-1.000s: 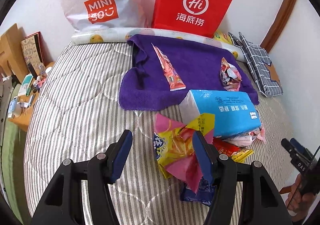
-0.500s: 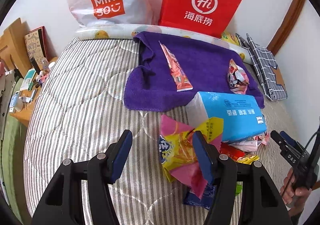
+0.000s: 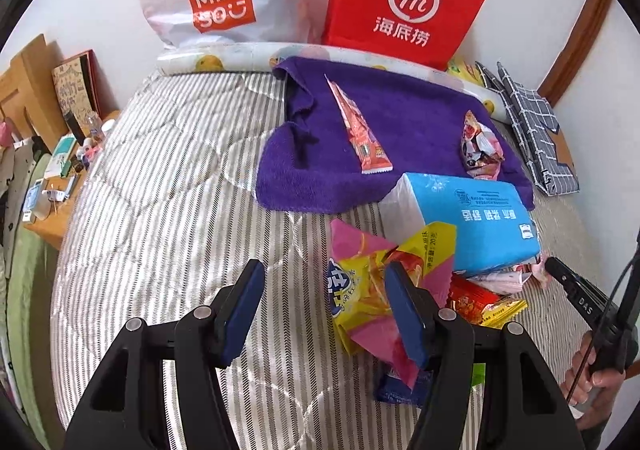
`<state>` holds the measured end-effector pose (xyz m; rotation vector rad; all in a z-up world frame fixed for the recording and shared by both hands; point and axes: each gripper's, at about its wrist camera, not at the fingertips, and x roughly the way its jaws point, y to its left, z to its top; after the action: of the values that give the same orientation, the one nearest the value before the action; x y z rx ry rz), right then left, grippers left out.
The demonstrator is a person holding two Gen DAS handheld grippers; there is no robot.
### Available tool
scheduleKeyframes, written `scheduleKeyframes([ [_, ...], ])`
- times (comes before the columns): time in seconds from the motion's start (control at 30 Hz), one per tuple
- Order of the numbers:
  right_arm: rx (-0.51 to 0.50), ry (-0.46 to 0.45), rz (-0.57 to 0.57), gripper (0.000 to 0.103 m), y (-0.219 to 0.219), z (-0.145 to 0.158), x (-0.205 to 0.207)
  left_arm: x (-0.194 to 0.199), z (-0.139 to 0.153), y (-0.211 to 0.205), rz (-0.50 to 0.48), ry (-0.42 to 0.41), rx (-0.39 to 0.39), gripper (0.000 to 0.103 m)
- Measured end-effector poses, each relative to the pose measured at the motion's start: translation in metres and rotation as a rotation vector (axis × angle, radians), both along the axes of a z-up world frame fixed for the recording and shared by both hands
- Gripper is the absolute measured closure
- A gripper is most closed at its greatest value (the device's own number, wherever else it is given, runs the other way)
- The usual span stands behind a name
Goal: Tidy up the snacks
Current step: 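Grasp the pink square snack packet with the right gripper and lift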
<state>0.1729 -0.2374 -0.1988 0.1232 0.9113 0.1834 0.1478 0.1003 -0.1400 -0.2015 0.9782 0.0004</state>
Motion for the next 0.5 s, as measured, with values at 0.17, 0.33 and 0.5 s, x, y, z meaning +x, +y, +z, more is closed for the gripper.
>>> scheduleKeyframes([
  [0.17,-0.025,-0.016,0.015,0.096,-0.005,0.015,-0.025,-0.01,0.009,0.001,0.001,-0.02,0.002,0.041],
  [0.33,-0.052,-0.003,0.038,0.096,-0.005,0.017,-0.042,-0.017,0.012,0.0,0.002,-0.03,-0.01,0.041],
  [0.5,-0.013,0.014,0.025,0.088,-0.005,0.013,-0.033,-0.02,0.012,-0.007,-0.007,-0.027,-0.013,0.041],
])
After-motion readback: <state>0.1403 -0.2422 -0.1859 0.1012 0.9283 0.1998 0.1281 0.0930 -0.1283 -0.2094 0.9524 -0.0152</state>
